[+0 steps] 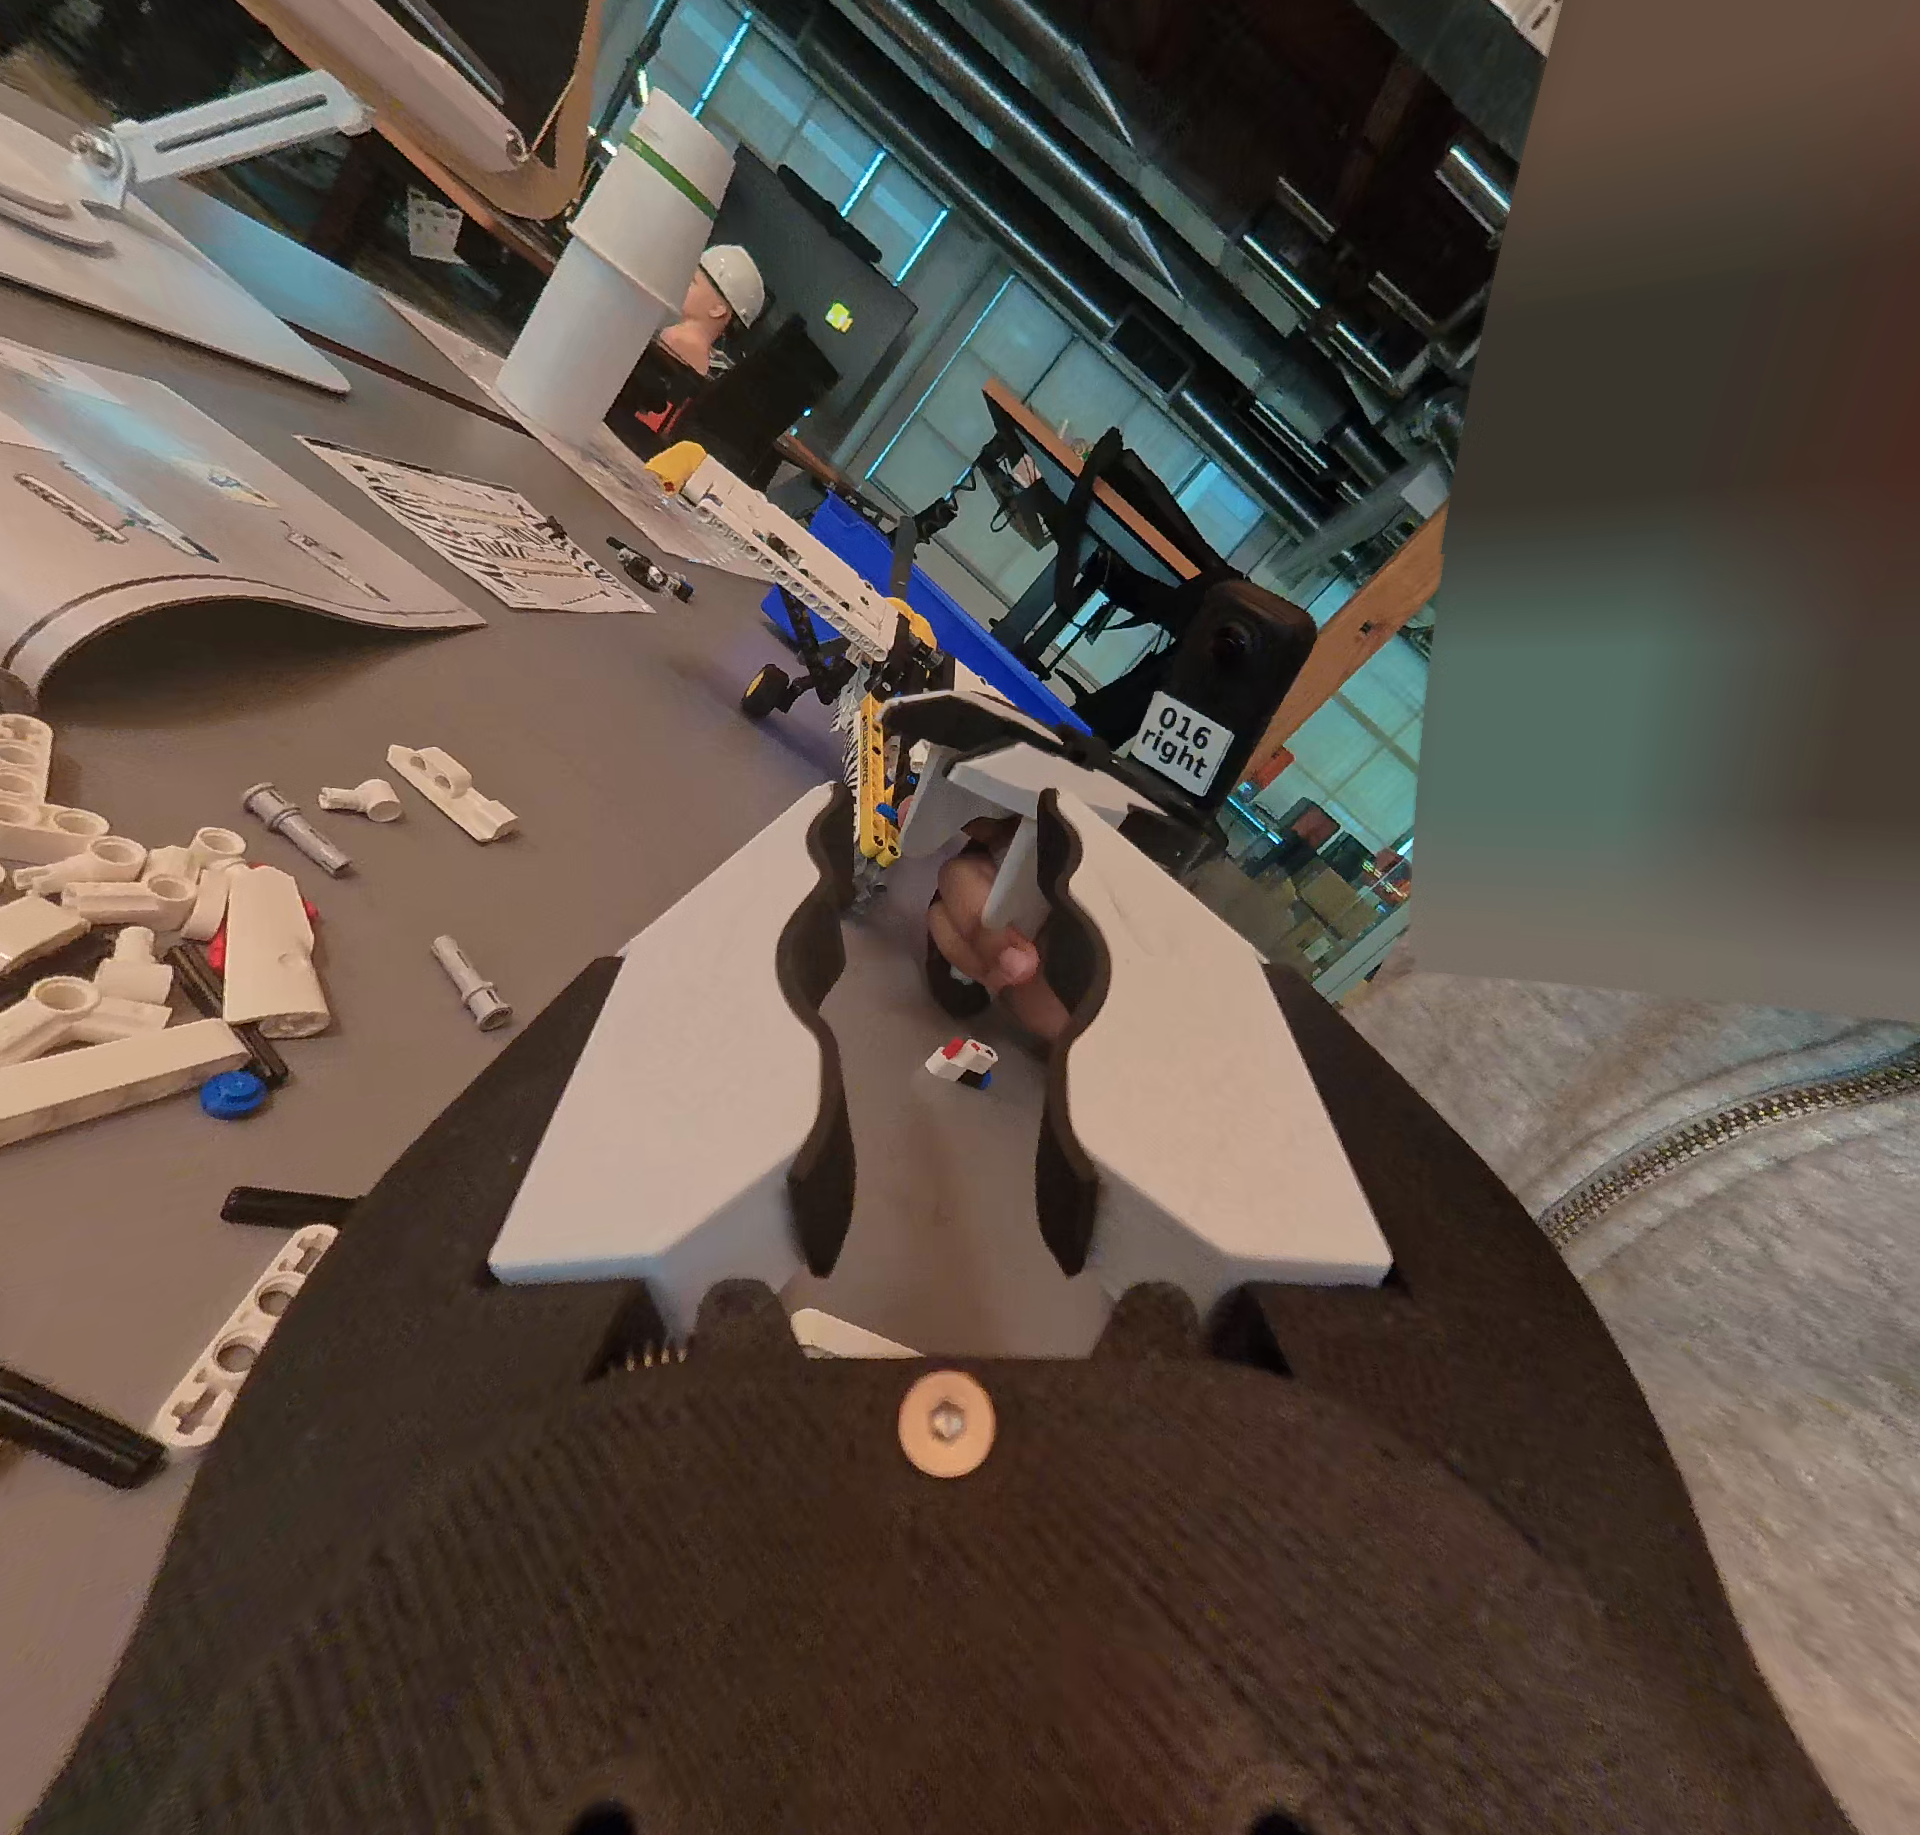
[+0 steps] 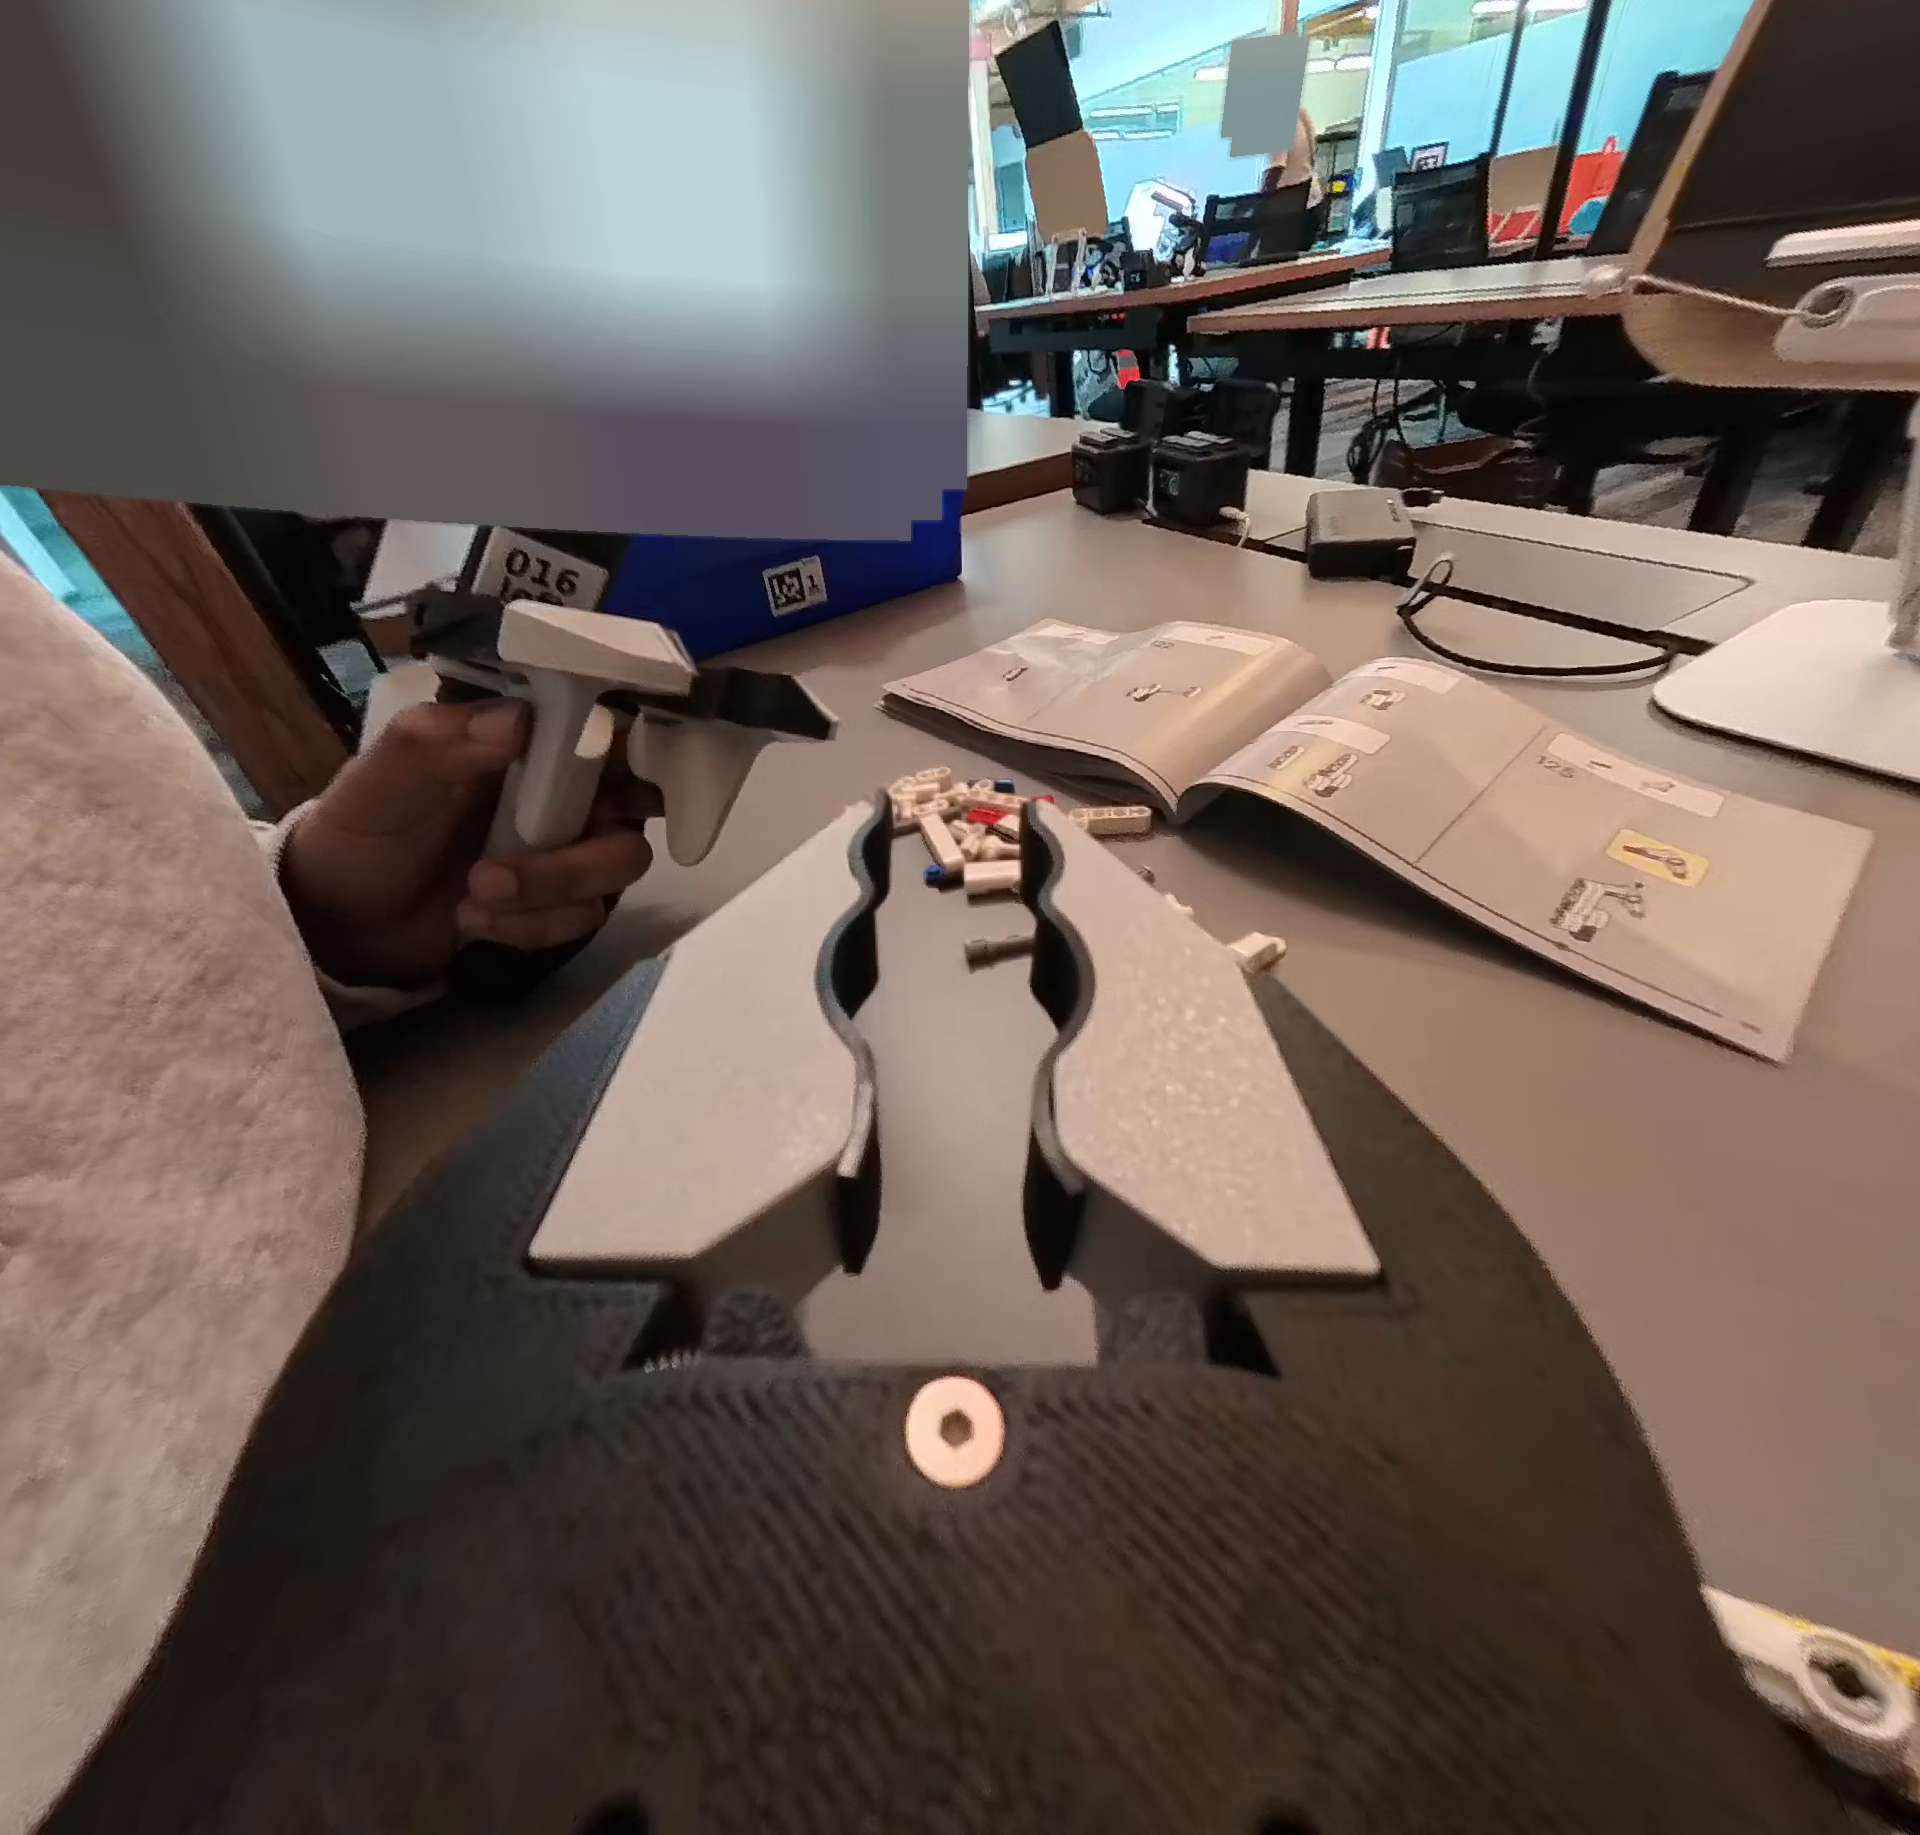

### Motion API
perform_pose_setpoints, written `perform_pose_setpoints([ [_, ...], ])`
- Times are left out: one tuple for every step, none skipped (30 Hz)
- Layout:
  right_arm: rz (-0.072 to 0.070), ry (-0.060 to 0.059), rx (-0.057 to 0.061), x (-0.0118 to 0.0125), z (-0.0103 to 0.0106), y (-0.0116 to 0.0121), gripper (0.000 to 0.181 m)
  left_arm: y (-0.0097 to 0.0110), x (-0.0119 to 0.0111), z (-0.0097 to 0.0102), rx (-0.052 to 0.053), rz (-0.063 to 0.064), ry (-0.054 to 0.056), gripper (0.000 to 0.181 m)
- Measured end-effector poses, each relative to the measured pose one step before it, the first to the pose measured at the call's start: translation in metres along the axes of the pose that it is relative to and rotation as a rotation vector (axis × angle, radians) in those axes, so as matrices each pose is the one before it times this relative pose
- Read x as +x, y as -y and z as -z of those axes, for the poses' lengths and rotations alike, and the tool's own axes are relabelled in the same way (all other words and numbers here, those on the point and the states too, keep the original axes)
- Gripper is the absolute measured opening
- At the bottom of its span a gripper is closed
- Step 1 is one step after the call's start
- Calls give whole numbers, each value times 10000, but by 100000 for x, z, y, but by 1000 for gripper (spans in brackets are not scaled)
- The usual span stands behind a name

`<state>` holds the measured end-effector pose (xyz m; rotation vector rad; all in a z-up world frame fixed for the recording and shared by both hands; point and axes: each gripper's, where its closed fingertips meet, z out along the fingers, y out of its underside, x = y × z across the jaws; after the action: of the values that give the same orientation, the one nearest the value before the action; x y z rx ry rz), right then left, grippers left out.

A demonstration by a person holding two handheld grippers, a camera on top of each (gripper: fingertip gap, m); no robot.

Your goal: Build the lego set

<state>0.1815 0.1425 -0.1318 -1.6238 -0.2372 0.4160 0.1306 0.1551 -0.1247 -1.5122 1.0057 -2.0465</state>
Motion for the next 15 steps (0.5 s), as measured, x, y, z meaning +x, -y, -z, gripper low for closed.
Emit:
perform_pose_setpoints([
  [-193,56,95,68,75,112,24,-4,-42,-2,-3,4,20,34],
  [-157,39,62,78,61,68,24,-32,-11,-8,-19,1,8,34],
  [-127,29,55,66,69,75,24,-35,7,-13,-17,-1,0,34],
  [-92,26,64,31,57,90,24,-42,-5,-25,-18,-9,7,34],
  [-55,18,63,22,51,113,24,-25,1,-22,-21,-12,6,34],
  [-23,-2,47,35,46,94,24,-32,-9,-17,-20,-5,2,34],
  [6,-22,14,43,17,31,24,-29,4,-27,-19,4,-5,34],
  [26,-32,-29,54,-6,-51,25,-35,21,-9,-17,14,-13,34],
  [38,-29,-56,38,-31,-103,25,-34,18,-3,-10,14,-13,34],
  [51,-21,-65,4,-36,-100,25,-25,12,26,-6,10,-8,34],
  [71,-16,-52,-38,-42,-60,25,-14,22,33,3,5,-3,34],
  [86,-11,-34,-61,-22,-29,25,-13,6,39,10,1,4,34],
  [97,-12,-25,-78,-27,1,25,11,7,39,12,-1,6,34],
  [101,-18,-23,-68,-19,-5,25,9,-13,38,15,-4,15,34],
  [86,-12,-27,-76,-12,-18,25,-5,-12,23,4,-2,19,34],
])
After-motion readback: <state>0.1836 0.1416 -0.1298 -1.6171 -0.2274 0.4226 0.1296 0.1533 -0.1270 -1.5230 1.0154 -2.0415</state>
